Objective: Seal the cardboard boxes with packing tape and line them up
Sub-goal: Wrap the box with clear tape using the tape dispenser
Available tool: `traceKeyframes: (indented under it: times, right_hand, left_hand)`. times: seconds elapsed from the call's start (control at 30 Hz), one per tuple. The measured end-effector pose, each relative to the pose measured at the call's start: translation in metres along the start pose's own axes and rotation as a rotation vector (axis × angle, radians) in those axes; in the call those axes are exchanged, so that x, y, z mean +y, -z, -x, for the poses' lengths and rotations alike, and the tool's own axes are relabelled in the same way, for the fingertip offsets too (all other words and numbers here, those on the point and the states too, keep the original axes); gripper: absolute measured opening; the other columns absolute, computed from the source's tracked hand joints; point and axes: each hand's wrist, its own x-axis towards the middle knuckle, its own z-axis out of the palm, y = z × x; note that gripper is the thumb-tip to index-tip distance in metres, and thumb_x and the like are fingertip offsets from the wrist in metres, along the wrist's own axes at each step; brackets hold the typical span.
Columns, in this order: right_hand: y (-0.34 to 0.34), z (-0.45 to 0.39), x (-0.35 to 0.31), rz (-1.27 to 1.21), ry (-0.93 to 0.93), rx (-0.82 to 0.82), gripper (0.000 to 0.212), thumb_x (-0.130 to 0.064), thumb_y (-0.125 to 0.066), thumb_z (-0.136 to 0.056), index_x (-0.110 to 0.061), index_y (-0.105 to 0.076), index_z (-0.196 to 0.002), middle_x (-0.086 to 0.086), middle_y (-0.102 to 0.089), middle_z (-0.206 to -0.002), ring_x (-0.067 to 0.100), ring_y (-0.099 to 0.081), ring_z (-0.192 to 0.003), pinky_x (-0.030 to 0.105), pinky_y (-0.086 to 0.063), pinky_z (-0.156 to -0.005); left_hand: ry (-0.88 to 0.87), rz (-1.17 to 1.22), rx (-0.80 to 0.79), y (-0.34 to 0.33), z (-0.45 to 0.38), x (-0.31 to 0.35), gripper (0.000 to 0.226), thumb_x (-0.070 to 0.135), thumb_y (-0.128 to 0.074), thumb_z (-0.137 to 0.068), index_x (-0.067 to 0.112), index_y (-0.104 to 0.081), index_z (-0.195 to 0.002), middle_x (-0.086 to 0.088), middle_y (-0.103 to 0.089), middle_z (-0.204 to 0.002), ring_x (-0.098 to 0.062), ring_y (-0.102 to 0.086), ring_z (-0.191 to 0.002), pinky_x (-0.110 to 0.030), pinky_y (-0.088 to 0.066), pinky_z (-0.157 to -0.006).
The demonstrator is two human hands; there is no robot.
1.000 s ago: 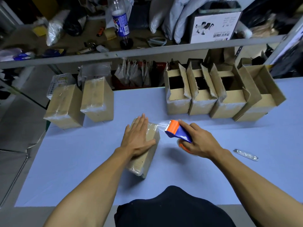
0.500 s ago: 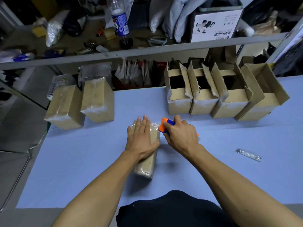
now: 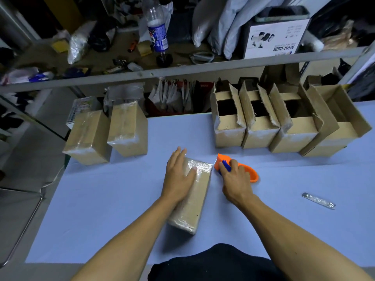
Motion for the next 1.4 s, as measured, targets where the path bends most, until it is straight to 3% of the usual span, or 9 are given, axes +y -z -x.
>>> traceKeyframes:
  times: [0.07, 0.17, 0.33, 0.53, 0.7, 0.83, 1.07, 1.3, 1.4]
  right_hand:
    - [-0.012, 0.003, 0.011, -0.093, 0.058, -0.06, 0.077, -0.002, -0.053, -0.085, -0.027, -0.03, -0.154, 0.013, -0.033, -0.142, 0.037, -0.055, -0.101, 0.036, -0.046, -0.073]
    - [-0.016, 0.005, 0.01, -0.179, 0.034, -0.042, 0.073, -0.002, -0.051, -0.083, -0.028, -0.038, -0.15, 0.01, -0.039, -0.139, 0.037, -0.054, -0.104, 0.041, -0.05, -0.08]
    - [0.005, 0.004, -0.008, -0.63, -0.132, 0.208, 0.021, -0.012, -0.052, -0.094, -0.008, -0.067, -0.109, 0.011, -0.07, -0.105, 0.032, -0.063, -0.095, 0.032, -0.039, -0.07]
    - [0.008, 0.0, -0.023, -0.878, -0.115, 0.206, 0.03, -0.024, -0.044, -0.081, -0.006, -0.065, -0.07, 0.008, -0.067, -0.073, 0.027, -0.067, -0.076, 0.042, -0.053, -0.073]
    - [0.009, -0.002, -0.026, -1.024, -0.235, 0.226, 0.028, -0.032, -0.047, -0.078, -0.012, -0.059, -0.063, 0.003, -0.06, -0.063, 0.027, -0.062, -0.068, 0.045, -0.054, -0.069]
    - [0.017, -0.006, -0.029, -1.125, -0.318, 0.165, 0.025, -0.043, -0.055, -0.074, -0.028, -0.073, -0.082, -0.007, -0.072, -0.074, 0.02, -0.07, -0.078, 0.046, -0.059, -0.075]
    - [0.019, -0.005, -0.033, -1.106, -0.317, 0.148, 0.024, -0.046, -0.064, -0.075, -0.024, -0.07, -0.068, -0.012, -0.068, -0.066, 0.015, -0.067, -0.072, 0.042, -0.059, -0.071]
    - [0.018, 0.0, -0.039, -1.175, -0.322, 0.207, 0.019, -0.028, -0.07, -0.082, -0.021, -0.065, -0.065, -0.01, -0.066, -0.07, 0.01, -0.062, -0.076, 0.035, -0.05, -0.074]
    - [0.039, 0.0, -0.047, -1.212, -0.286, 0.294, 0.02, -0.03, -0.07, -0.083, -0.021, -0.065, -0.065, -0.012, -0.066, -0.068, 0.006, -0.059, -0.069, 0.031, -0.048, -0.07]
  left_hand:
    - [0.165, 0.204, 0.124, 0.002, 0.0, 0.005, 0.051, 0.015, -0.058, -0.093, 0.021, -0.047, -0.142, 0.005, -0.04, -0.147, -0.011, -0.043, -0.132, -0.024, -0.034, -0.108]
    - [0.29, 0.216, 0.17, 0.004, -0.004, -0.001, 0.04, 0.015, -0.061, -0.091, 0.018, -0.056, -0.131, 0.003, -0.053, -0.133, -0.007, -0.052, -0.117, -0.02, -0.038, -0.092]
    - [0.349, 0.23, 0.153, 0.011, -0.012, -0.003, 0.028, 0.021, -0.063, -0.092, 0.02, -0.062, -0.12, 0.008, -0.062, -0.116, -0.008, -0.061, -0.095, -0.021, -0.042, -0.082]
    - [0.345, 0.176, 0.186, 0.006, -0.018, 0.003, 0.005, 0.024, -0.063, -0.09, 0.025, -0.068, -0.089, 0.011, -0.068, -0.09, -0.01, -0.063, -0.09, -0.023, -0.043, -0.078]
    - [0.344, 0.153, 0.141, 0.005, -0.02, -0.002, 0.006, 0.023, -0.062, -0.091, 0.023, -0.068, -0.092, 0.012, -0.066, -0.086, -0.013, -0.062, -0.086, -0.023, -0.043, -0.074]
    - [0.357, 0.111, 0.165, 0.003, -0.018, -0.007, 0.012, 0.033, -0.064, -0.089, 0.022, -0.07, -0.089, 0.009, -0.069, -0.084, -0.01, -0.063, -0.081, -0.024, -0.043, -0.069]
    - [0.376, 0.149, 0.148, 0.007, -0.015, -0.011, 0.022, 0.042, -0.068, -0.086, 0.024, -0.069, -0.073, 0.007, -0.068, -0.075, -0.012, -0.06, -0.071, -0.023, -0.043, -0.064]
    - [0.416, 0.323, 0.245, -0.002, 0.001, -0.012, 0.022, 0.032, -0.07, -0.085, 0.02, -0.067, -0.067, 0.0, -0.068, -0.084, -0.016, -0.064, -0.077, -0.033, -0.054, -0.077]
    - [0.326, 0.326, 0.361, 0.008, -0.002, 0.008, 0.02, 0.022, -0.068, -0.087, 0.015, -0.065, -0.069, 0.0, -0.064, -0.087, -0.011, -0.061, -0.075, -0.021, -0.047, -0.07]
